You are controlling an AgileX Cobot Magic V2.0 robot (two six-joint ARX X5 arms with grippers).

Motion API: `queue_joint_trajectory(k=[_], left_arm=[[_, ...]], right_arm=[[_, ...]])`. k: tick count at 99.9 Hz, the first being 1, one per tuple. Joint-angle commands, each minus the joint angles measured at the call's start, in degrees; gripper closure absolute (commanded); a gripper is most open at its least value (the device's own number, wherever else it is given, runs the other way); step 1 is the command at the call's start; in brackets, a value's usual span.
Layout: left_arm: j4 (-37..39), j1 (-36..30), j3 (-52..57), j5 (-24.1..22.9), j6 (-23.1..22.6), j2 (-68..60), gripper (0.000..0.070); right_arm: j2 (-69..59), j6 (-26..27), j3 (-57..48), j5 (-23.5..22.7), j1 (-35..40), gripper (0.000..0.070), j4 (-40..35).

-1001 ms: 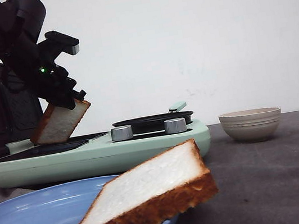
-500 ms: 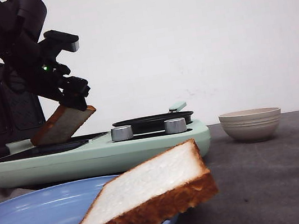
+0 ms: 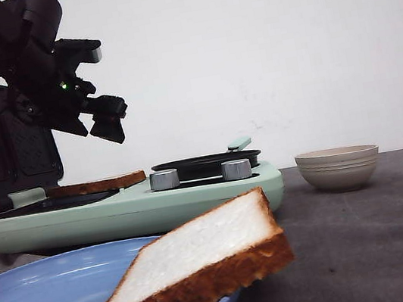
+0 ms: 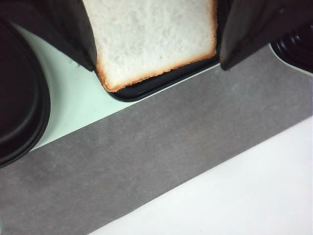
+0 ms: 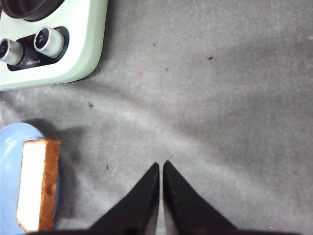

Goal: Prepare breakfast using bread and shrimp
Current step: 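Lower the slice onto the farther press plate and open the left gripper, then reach the right gripper to the remaining bread slice on the plate and grasp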

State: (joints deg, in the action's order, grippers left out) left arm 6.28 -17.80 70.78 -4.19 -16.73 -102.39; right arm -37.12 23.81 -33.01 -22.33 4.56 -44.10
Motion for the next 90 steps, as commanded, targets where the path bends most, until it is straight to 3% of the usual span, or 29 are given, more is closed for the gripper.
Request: queue_joint_trajectory(k=[1, 27, 58, 90], left_arm=[[0.46, -0.33, 1.29, 0.17, 3.23, 0.50, 0.0253], [-2.36, -0.31, 1.29, 0.39, 8.31, 8.22, 0.0262], [-12.50, -0.15, 1.29, 1.73, 15.58, 21.14, 0.0266], [-23.93, -0.04, 1.27, 3.96, 17.86, 32.09, 0.0267]], right_arm=[[-0.20, -0.74, -0.83, 0.09, 0.20, 0.0696, 0.33], [-0.20, -0.72, -0.83, 0.07, 0.20, 0.0696, 0.35], [-0.20, -0.70, -0.83, -0.17, 0.20, 0.0696, 0.52], [-0.20, -0.68, -0.83, -2.03, 0.20, 0.0696, 0.57]])
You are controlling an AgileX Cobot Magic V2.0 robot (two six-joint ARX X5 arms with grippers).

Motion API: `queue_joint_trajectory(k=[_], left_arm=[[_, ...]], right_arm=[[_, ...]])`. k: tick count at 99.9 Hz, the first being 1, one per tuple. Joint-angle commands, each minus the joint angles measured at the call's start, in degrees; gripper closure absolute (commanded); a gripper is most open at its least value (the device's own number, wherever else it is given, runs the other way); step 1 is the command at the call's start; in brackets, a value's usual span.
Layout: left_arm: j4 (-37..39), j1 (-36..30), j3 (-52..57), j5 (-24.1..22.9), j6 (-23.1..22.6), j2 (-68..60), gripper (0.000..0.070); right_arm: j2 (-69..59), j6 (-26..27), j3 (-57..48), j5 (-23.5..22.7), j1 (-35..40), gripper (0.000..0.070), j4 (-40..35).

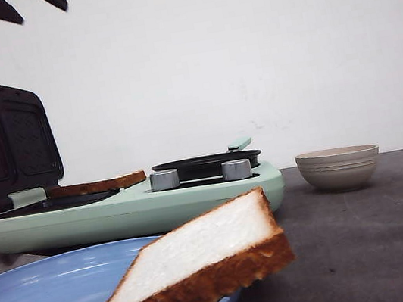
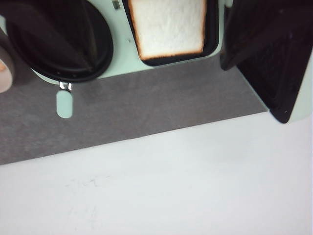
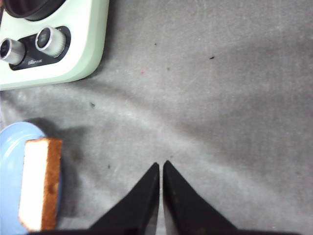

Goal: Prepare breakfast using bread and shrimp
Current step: 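Reach the right gripper to the remaining bread slice on the plate and grasp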

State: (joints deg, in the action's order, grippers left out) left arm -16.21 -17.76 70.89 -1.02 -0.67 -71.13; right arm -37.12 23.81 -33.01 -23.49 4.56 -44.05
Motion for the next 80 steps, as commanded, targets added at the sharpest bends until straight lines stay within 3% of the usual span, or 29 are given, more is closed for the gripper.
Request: queue_joint_trajectory(k=[1, 25, 41, 55, 80], left_arm=[[-1.84, -0.07, 1.16, 1.03, 2.01, 1.07, 0.0267], [-2.12, 1.86, -0.74, 10.58, 6.78, 6.27, 0.0267], [-1.95, 1.99, -5.42, 10.71, 7.45, 11.28, 0.0267], [-1.44, 2.25, -12.92, 10.71, 7.45, 18.05, 0.0267], [1.07, 2.75, -26.86, 10.51, 10.64, 31.21, 0.0266]], right_arm=[[-0.20, -0.68, -0.83, -1.01, 0.20, 0.0696, 0.52], [-0.13, -0.22, -0.83, -5.70, 0.20, 0.0696, 0.48], [-0.13, -0.24, -0.83, -6.95, 0.20, 0.0682, 0.50], [-0.15, -0.24, -0.83, -7.50, 0.20, 0.0543, 1.03], [-0.24, 1.38, -0.26, -9.49, 2.08, 0.0514, 1.73]])
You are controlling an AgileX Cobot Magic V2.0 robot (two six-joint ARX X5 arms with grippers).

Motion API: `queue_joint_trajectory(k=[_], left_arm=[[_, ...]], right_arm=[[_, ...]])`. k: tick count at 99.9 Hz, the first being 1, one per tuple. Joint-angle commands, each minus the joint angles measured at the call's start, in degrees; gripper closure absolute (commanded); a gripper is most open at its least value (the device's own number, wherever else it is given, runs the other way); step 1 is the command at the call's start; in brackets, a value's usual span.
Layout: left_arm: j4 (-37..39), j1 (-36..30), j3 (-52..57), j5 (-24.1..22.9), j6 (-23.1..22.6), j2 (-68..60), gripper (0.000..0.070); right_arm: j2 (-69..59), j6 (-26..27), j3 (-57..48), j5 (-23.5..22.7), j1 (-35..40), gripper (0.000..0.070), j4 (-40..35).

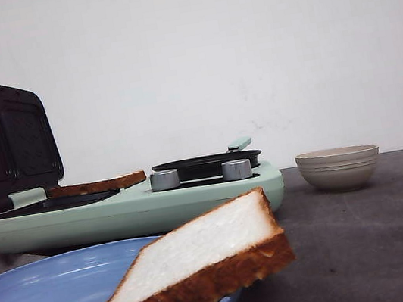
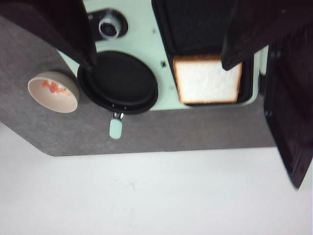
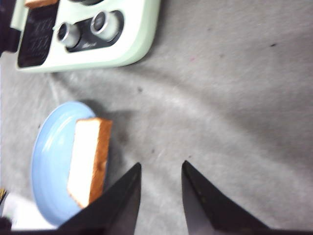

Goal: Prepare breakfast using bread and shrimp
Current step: 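Reach the right gripper to the remaining bread slice on the plate and grasp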

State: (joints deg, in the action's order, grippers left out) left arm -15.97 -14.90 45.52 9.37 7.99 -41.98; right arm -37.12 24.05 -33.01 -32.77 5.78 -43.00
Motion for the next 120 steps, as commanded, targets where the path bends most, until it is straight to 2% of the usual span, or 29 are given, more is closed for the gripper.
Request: queue_joint_trajectory(k=[1, 19, 28, 35, 56, 69, 83, 120], left_arm=[[0.74, -0.11, -1.84, 0.13, 2.05, 2.49, 0.0266], [-1.60, -0.11, -6.19, 0.09, 2.01, 9.53, 0.0266], [-3.74, -0.11, -6.97, -0.39, 1.97, 11.74, 0.0266], [-5.31, -0.11, -7.10, -0.57, 1.92, 12.83, 0.0266], [-7.43, -0.11, -7.13, -0.55, 1.97, 13.99, 0.0266], [-7.43, -0.11, -7.13, -0.55, 1.99, 13.99, 0.0266], [-7.54, -0.11, -7.13, -0.55, 1.99, 13.99, 0.0266], [-8.74, -0.11, -7.13, -0.55, 1.90, 13.99, 0.0266]], right_arm=[[-0.24, 1.22, -0.24, -0.20, 0.94, 0.0511, 0.70], [-0.26, 4.92, 2.78, -0.24, 5.68, 0.0465, 3.41], [-0.28, 7.89, 5.16, -0.35, 9.22, 0.0356, 6.71], [-0.33, 10.80, 6.99, -0.33, 12.24, 0.0305, 9.77], [-4.11, 17.00, 10.45, 0.09, 21.55, 0.0300, 18.84], [-8.59, 17.62, 10.56, 2.86, 26.88, 0.0300, 22.84], [-13.97, 19.10, 10.56, 2.89, 31.39, 0.0301, 28.02], [-25.20, 21.77, 10.56, 3.02, 36.79, 0.0301, 39.06]])
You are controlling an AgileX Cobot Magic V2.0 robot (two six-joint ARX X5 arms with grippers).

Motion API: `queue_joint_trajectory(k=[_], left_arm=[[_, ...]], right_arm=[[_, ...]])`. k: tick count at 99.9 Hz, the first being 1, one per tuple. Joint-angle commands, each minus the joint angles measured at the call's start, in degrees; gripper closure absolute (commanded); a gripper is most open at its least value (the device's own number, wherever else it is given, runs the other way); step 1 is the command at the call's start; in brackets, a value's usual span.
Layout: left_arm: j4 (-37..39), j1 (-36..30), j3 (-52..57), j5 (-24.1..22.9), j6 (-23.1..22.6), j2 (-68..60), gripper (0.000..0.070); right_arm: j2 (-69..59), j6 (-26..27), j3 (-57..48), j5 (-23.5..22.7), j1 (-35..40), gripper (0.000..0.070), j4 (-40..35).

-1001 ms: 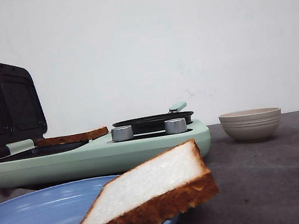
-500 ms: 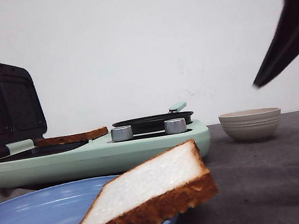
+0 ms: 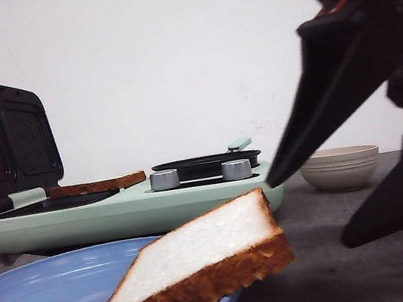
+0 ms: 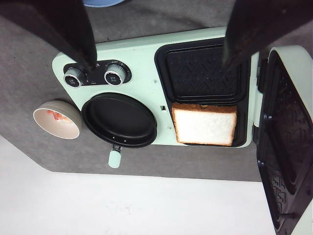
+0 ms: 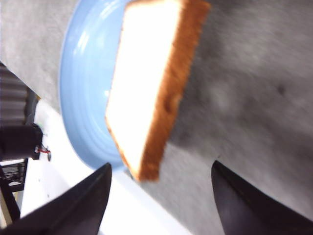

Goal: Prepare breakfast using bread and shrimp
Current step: 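Reach the right gripper to the remaining bread slice on the plate and grasp, then lift the slice with the right gripper over to the sandwich press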

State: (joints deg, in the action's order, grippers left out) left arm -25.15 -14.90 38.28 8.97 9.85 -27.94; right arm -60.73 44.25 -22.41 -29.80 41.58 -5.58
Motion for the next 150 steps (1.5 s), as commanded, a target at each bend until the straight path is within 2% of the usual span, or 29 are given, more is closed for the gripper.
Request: queue_joint_trajectory(k=[1, 37, 54, 60, 73, 78, 97, 124, 150], left_arm=[[0.44, -0.11, 0.11, -0.15, 0.04, -0.04, 0.0266], [0.44, -0.11, 0.11, -0.15, -0.15, -0.04, 0.0266], [0.42, -0.11, 0.11, -0.15, -0.13, -0.04, 0.0266], [0.39, -0.11, 0.11, -0.15, -0.13, -0.04, 0.0266], [0.20, -0.11, 0.11, -0.13, -0.13, -0.04, 0.0266], [0.20, -0.11, 0.11, -0.15, -0.13, -0.04, 0.0266], [0.20, -0.11, 0.11, -0.15, -0.11, -0.04, 0.0266], [-0.22, -0.11, 0.11, -0.15, -0.13, -0.04, 0.0266], [-0.55, -0.11, 0.11, -0.15, -0.13, -0.04, 0.0266]], right_arm=[[-1.84, 1.68, -0.04, 0.00, 1.07, 0.0301, 1.92], [-9.14, 3.54, -0.04, -0.44, 3.76, 0.0304, 9.09], [-11.23, 4.46, -0.07, -0.72, 4.63, 0.0378, 12.33], [-11.74, 4.72, -0.07, -0.74, 4.83, 0.0433, 13.29], [-11.89, 4.81, -0.09, -0.63, 4.83, 0.0643, 13.46], [-11.87, 4.79, -0.09, -0.68, 4.83, 0.0700, 13.46], [-11.72, 4.98, -0.09, -1.20, 5.16, 0.0700, 14.69], [-10.99, 8.87, -0.98, -1.51, 5.64, 0.0700, 22.36], [-11.06, 8.90, -6.86, -1.51, 4.98, 0.0700, 22.10]])
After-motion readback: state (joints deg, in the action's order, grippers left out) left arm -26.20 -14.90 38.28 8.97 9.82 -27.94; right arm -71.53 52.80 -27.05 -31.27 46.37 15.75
